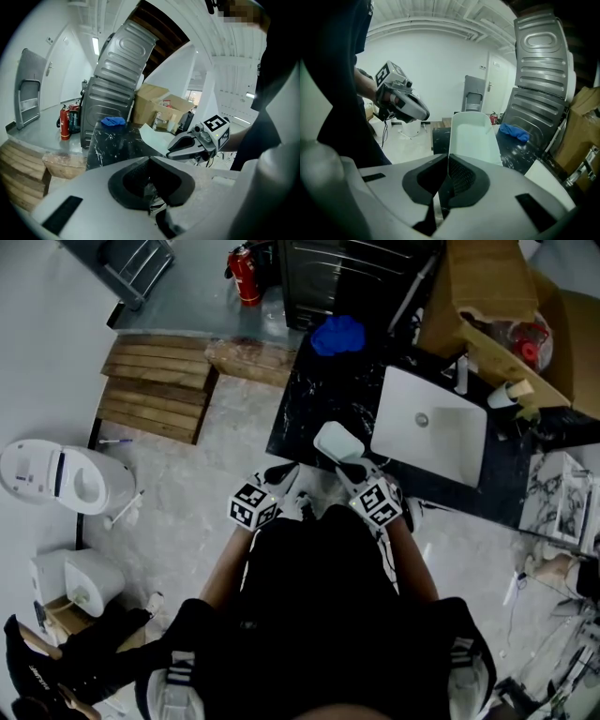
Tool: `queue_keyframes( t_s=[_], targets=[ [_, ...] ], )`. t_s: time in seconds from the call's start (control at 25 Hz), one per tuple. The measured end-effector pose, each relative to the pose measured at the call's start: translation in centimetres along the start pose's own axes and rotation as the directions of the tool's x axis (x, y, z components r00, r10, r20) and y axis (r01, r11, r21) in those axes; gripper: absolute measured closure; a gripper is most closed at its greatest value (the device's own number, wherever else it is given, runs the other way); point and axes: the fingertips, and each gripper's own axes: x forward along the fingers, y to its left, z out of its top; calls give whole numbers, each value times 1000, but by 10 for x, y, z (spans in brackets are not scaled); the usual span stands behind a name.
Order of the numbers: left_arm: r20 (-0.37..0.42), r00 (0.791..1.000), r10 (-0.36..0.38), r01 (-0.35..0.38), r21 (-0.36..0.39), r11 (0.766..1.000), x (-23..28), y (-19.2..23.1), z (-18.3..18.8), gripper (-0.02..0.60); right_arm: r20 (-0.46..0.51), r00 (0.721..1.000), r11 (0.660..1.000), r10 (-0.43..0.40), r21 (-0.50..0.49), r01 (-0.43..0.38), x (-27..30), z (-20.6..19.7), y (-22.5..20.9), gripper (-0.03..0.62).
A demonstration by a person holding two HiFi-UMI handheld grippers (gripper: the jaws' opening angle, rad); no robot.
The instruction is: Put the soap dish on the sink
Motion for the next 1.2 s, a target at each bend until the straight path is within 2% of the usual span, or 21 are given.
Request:
queue_keyframes(
  t_s=[0.84,1.2],
  targets=[
    [-7,1000,-6,6,-2,1000,-10,-7,-16,581,-8,1000,1000,-6,-8,6,-4,-5,14,592],
    [-10,1000,-7,7,-1,1000,2,-3,-6,581,-16,1000,1000,-12,0,12,-6,-9,1,592]
  ],
)
